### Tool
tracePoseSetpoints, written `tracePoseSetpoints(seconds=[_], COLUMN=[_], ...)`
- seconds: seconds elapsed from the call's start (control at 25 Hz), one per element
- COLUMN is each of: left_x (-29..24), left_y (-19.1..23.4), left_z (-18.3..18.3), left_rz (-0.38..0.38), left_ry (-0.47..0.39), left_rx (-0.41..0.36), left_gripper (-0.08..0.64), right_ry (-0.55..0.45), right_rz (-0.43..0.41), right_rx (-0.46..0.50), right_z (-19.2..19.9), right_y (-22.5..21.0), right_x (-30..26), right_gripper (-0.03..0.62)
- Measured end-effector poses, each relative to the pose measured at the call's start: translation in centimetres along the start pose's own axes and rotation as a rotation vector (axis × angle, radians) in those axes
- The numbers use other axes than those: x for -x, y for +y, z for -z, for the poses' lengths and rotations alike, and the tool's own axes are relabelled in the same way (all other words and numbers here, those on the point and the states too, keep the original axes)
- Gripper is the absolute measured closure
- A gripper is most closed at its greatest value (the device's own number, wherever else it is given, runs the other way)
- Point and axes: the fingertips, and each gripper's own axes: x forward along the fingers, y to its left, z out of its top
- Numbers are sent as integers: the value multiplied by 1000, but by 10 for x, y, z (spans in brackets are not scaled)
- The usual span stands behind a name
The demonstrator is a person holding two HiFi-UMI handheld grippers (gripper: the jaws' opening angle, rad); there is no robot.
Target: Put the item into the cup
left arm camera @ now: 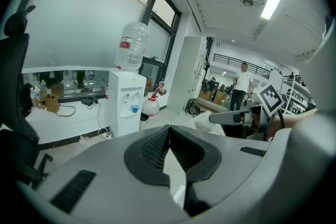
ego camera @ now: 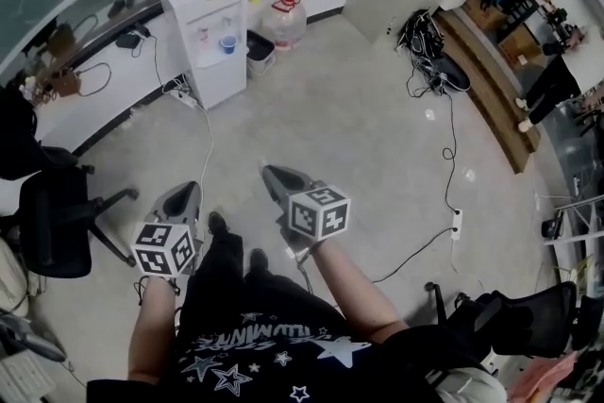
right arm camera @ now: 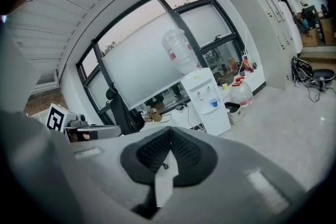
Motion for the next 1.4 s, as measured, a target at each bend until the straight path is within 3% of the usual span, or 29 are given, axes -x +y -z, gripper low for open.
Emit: tracePoseSetpoints(seconds=[0.32,0.92,1.4], left_x=[-37,-143,-205], left_y=[31,121,193], left_z=[-12,-66,-115], left_rz=[17,50,85], left_ry=[-1,38,81], left_rx=[53,90,105], left_gripper=[552,552,552], right_ry=[34,60,82], right_rz=[55,113,141], right_rx=[-19,-44,-64], right_z=[-9,-78,-132], right_y=[-28,-92,-112], right_x=[-27,-144,-234], right_gripper=[591,591,591])
